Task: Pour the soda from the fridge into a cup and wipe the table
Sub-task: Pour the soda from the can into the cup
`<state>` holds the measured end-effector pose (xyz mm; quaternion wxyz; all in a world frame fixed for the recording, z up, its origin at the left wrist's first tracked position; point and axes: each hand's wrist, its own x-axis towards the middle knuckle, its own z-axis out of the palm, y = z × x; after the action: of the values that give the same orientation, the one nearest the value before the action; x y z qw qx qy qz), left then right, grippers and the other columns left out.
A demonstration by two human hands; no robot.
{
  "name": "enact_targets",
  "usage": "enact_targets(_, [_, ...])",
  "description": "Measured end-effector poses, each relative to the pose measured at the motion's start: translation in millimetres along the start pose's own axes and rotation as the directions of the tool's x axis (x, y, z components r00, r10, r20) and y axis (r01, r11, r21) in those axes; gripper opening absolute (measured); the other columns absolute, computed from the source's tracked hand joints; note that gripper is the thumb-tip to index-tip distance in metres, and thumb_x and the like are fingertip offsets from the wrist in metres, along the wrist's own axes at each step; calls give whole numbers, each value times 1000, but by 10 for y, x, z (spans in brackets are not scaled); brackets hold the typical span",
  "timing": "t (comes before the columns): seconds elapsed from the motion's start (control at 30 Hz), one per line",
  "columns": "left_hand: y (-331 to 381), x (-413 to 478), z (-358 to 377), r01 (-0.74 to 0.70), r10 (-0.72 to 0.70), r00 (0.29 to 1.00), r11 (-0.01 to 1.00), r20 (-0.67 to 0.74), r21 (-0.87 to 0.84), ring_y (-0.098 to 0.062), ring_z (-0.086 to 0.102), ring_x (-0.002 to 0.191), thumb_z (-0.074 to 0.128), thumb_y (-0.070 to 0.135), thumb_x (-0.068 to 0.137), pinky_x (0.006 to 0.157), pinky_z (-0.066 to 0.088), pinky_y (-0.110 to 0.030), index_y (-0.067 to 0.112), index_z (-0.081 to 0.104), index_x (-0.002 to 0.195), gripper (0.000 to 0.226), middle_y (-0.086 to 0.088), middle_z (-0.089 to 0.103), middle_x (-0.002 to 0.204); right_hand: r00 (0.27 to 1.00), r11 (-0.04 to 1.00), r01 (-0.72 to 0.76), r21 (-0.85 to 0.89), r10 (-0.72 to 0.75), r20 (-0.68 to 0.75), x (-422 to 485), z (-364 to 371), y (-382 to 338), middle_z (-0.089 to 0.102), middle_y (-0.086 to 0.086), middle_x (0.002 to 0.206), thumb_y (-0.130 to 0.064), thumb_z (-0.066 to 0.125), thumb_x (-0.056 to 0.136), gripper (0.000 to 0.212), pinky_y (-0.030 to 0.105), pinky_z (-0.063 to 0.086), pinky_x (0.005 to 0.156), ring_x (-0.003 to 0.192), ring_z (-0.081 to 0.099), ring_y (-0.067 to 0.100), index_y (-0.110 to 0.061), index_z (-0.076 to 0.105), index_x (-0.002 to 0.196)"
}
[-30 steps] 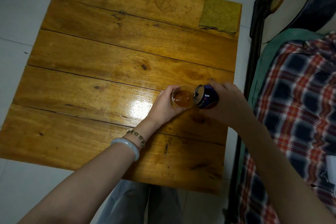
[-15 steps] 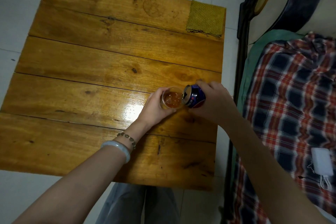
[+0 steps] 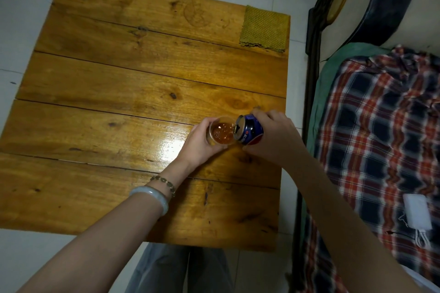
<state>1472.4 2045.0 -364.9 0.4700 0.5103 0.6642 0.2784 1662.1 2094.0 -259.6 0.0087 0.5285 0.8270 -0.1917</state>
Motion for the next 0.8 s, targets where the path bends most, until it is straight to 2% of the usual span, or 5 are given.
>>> enact_targets(0.23, [44, -14, -9, -19, 19, 1000, 1000, -6, -11, -10, 49, 118, 85, 25, 65, 99, 40, -23, 24, 47, 125, 71, 2, 54, 125, 1000, 1000, 11, -2, -11, -20, -2, 9, 8, 58, 14, 100, -37, 80, 61, 74, 36, 40, 78, 90, 53, 30, -8, 53, 124])
enact_targets(0.8, [17, -15, 3, -2, 2, 1000, 1000, -17, -18, -12, 49, 119, 84, 33, 64, 102, 43, -36, 28, 46, 125, 72, 3, 55, 125, 1000, 1000, 20, -20, -20, -19, 1, -23, 16, 57, 12, 104, -38, 79, 62, 75, 31, 35, 77, 93, 52, 27, -10, 52, 126])
